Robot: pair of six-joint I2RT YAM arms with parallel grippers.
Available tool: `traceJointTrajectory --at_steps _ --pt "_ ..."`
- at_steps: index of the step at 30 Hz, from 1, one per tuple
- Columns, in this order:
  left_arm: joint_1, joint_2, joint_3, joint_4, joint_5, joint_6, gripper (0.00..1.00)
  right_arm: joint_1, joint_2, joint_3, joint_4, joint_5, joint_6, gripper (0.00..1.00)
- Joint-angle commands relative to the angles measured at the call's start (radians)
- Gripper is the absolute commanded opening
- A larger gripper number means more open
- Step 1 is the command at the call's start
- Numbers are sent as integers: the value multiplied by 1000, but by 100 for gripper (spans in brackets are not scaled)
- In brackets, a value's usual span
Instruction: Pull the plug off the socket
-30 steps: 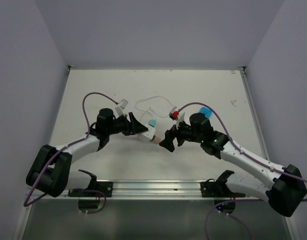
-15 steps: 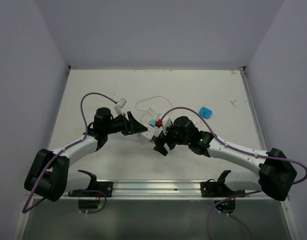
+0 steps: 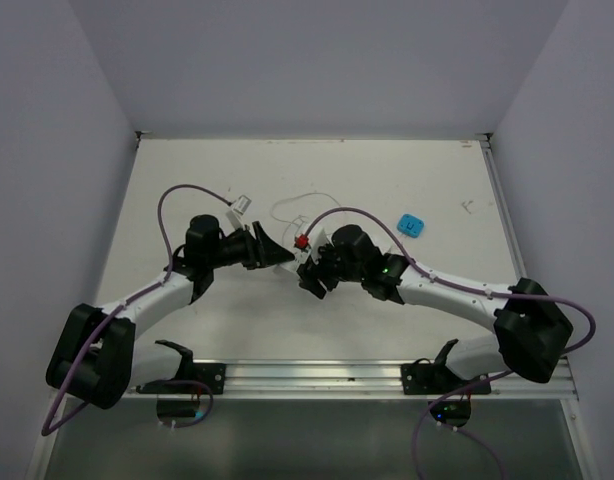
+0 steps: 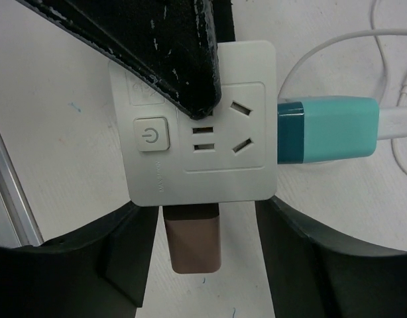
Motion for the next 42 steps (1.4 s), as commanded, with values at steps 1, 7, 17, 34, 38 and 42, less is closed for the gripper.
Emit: traceJointTrajectory --at_steps 1,7,17,34,38,42 --pt "12 -39 35 32 37 -16 0 8 14 36 48 9 -32 62" --pt "47 -55 41 -35 36 33 0 8 8 -5 49 29 -55 18" --pt "211 -77 66 -192 51 179 0 6 -23 -81 10 46 -70 0" --pt "284 -28 163 -335 19 367 0 -15 46 -38 -82 118 2 0" --pt "284 -55 113 -310 43 366 0 -145 69 -33 -61 55 144 0" --pt "284 -88 72 -290 57 358 0 -225 101 -7 -66 -5 271 1"
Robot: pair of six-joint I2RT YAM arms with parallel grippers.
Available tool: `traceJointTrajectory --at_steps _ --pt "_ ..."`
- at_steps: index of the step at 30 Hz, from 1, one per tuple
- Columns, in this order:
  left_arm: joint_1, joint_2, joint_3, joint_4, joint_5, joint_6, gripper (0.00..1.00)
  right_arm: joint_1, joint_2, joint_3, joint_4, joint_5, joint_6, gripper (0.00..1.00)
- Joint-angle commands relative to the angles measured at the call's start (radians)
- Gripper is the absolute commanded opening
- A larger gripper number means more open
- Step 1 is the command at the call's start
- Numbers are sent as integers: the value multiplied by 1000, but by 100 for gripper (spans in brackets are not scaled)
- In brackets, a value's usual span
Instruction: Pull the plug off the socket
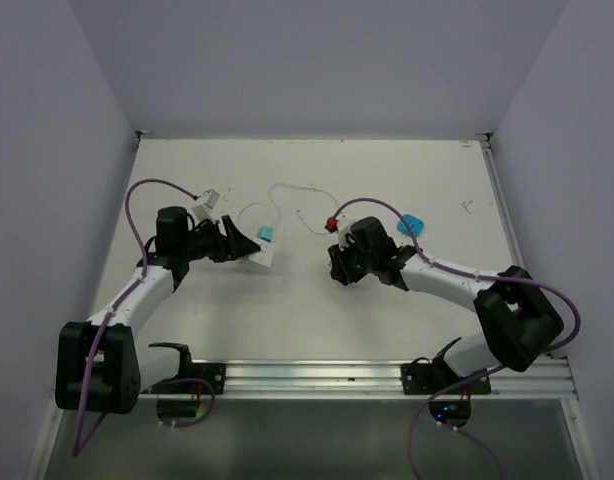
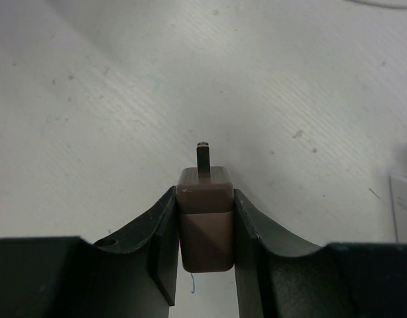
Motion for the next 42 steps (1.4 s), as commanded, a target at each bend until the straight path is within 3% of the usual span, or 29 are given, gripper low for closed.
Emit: traceJointTrajectory --at_steps 1,12,18,19,22,31,42 --pt "4 -59 -33 78 57 6 0 -44 30 80 -3 -38 145 4" --pt "-50 -97 -108 188 28 -71 0 -87 151 139 -37 -11 343 35" --pt "-123 -78 -134 248 -25 -94 0 -104 139 126 -40 14 386 66" --pt "-152 -73 -136 254 -35 -88 0 -105 131 125 -42 15 387 74" --pt "-192 -55 -144 288 -45 -90 0 -105 94 126 -52 18 394 87" --pt "-237 -53 -177 354 -59 -77 0 -107 -45 139 -82 45 545 91" --pt "-307 -71 -180 371 -108 -74 0 -86 -125 105 30 77 797 93"
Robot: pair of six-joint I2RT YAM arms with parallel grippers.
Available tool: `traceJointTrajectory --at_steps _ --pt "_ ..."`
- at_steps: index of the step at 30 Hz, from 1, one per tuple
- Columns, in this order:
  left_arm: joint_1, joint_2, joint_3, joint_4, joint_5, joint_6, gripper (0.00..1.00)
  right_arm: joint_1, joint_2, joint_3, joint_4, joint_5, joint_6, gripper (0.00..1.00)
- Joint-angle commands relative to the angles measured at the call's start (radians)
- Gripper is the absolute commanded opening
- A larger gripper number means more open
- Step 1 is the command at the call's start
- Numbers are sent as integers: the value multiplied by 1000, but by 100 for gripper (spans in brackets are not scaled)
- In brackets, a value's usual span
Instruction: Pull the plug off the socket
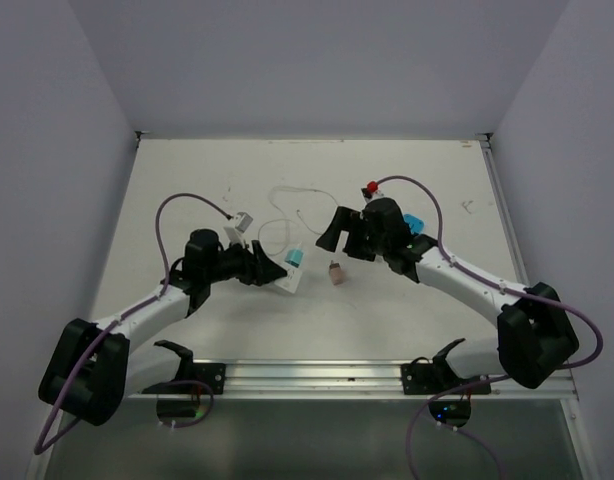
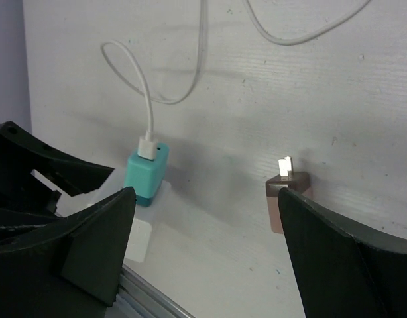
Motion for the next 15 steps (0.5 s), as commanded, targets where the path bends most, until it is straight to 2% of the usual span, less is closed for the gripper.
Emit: traceJointTrajectory --at_steps 1,10,15 --pt "-33 -30 11 92 -26 8 0 30 -26 8 73 46 105 93" --pt "-99 -56 -11 133 -115 6 0 158 92 79 77 101 202 91" --pt "-139 -82 -10 129 -169 19 0 181 158 103 90 112 255 88"
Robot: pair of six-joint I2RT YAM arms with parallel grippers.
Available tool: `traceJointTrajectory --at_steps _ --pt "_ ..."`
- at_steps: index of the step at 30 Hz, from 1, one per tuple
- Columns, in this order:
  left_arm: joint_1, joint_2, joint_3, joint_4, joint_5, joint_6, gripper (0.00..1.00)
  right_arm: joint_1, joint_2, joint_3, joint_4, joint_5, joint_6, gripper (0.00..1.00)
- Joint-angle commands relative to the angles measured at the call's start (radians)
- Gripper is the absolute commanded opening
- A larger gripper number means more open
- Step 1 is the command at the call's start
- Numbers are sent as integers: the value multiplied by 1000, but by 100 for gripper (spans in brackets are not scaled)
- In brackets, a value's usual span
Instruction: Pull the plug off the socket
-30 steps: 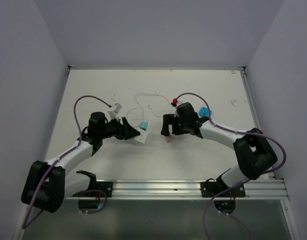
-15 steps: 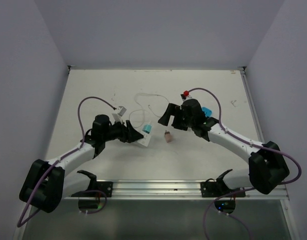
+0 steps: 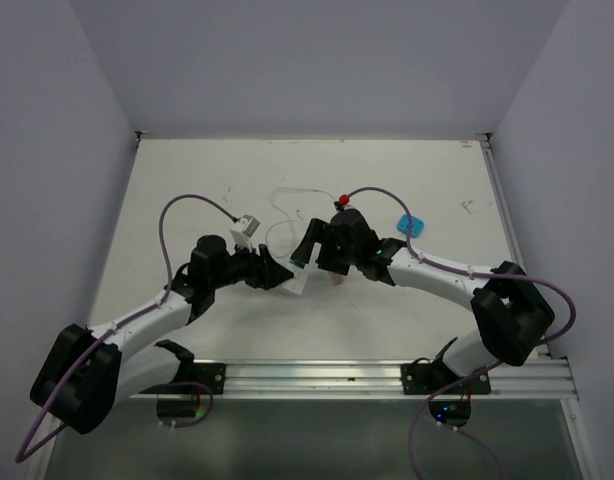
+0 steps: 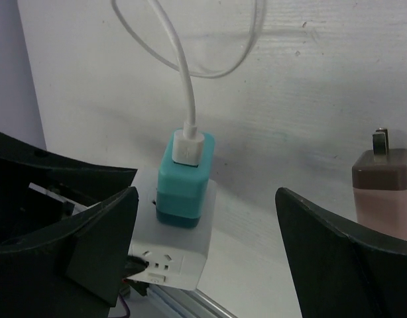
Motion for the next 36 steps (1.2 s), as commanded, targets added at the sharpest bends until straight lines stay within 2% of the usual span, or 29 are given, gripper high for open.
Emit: traceJointTrajectory --at_steps 1,10,13,14,16,17,18,36 --pt "-27 -35 6 95 -59 18 0 8 30 56 43 46 64 88" --pt "-90 -42 6 83 -147 35 0 23 90 67 62 49 93 71" --pt "-100 -42 7 69 -176 38 0 23 97 62 86 62 101 53" --pt "-106 -42 7 68 -182 38 0 23 102 64 88 59 101 39" --pt "-110 -32 9 54 -193 38 0 23 105 68 80 62 93 23" --pt "-114 -29 15 46 -194 38 0 23 108 85 56 66 84 7" --pt "-119 -26 16 39 -197 36 0 22 108 91 33 80 76 0" --pt "-166 77 49 -357 -234 0 0 -236 19 165 9 115 7 0"
